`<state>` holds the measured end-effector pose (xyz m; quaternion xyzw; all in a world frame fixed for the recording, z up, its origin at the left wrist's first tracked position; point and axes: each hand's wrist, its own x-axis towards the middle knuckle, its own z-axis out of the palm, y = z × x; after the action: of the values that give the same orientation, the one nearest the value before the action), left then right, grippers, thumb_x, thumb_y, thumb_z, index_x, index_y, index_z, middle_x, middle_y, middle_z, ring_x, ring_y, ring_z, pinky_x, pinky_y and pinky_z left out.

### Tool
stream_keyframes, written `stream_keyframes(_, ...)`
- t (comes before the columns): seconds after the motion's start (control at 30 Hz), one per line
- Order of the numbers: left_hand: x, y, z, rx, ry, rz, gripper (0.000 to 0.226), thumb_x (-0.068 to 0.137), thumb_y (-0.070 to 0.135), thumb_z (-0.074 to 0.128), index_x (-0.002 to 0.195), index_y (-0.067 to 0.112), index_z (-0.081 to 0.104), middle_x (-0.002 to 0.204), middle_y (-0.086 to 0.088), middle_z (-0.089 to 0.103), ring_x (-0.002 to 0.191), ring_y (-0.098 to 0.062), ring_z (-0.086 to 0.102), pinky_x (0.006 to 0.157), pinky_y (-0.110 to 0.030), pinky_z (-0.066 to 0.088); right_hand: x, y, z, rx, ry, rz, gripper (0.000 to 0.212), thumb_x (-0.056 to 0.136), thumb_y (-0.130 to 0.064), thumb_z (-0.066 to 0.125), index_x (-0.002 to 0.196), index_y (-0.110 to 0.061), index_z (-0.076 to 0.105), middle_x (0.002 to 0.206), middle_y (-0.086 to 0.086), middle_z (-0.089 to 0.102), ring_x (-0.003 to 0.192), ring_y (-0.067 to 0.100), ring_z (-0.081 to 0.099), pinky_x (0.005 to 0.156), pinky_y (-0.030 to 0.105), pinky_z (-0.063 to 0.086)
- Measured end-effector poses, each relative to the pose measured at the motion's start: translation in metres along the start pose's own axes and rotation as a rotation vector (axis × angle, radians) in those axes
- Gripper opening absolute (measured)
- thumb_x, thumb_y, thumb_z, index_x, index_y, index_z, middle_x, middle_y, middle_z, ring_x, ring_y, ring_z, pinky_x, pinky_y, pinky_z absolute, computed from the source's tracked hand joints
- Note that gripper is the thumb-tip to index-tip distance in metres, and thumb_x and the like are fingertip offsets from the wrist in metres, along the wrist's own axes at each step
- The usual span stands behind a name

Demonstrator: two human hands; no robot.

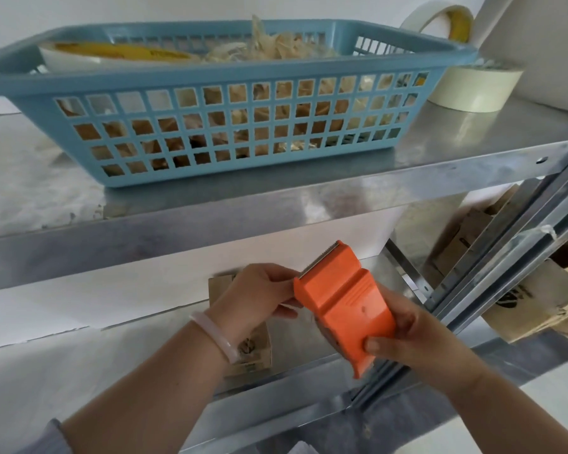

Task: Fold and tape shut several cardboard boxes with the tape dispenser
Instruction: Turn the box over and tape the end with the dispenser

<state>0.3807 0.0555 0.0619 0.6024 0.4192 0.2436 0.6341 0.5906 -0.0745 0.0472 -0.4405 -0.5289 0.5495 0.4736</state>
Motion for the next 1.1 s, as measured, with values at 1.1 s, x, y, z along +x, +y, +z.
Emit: stream_keyframes(1.1, -0.075, 0.015, -0.016, 0.780, 0.165, 1.134, 0.019, 0.095, 0.029, 0.061, 0.099, 0.019, 0.077, 0.106, 0.011, 0.072, 0.095, -0.004, 0.066, 0.079, -0.030, 0.054, -0.026, 0.013, -0.011, -1.538, 0.270, -1.010, 0.082, 0.082, -0.019, 0.076, 0.150, -0.032, 0.032, 0.105, 0.004, 0.056, 0.093, 0.025, 0.058, 0.104, 0.035, 0.037)
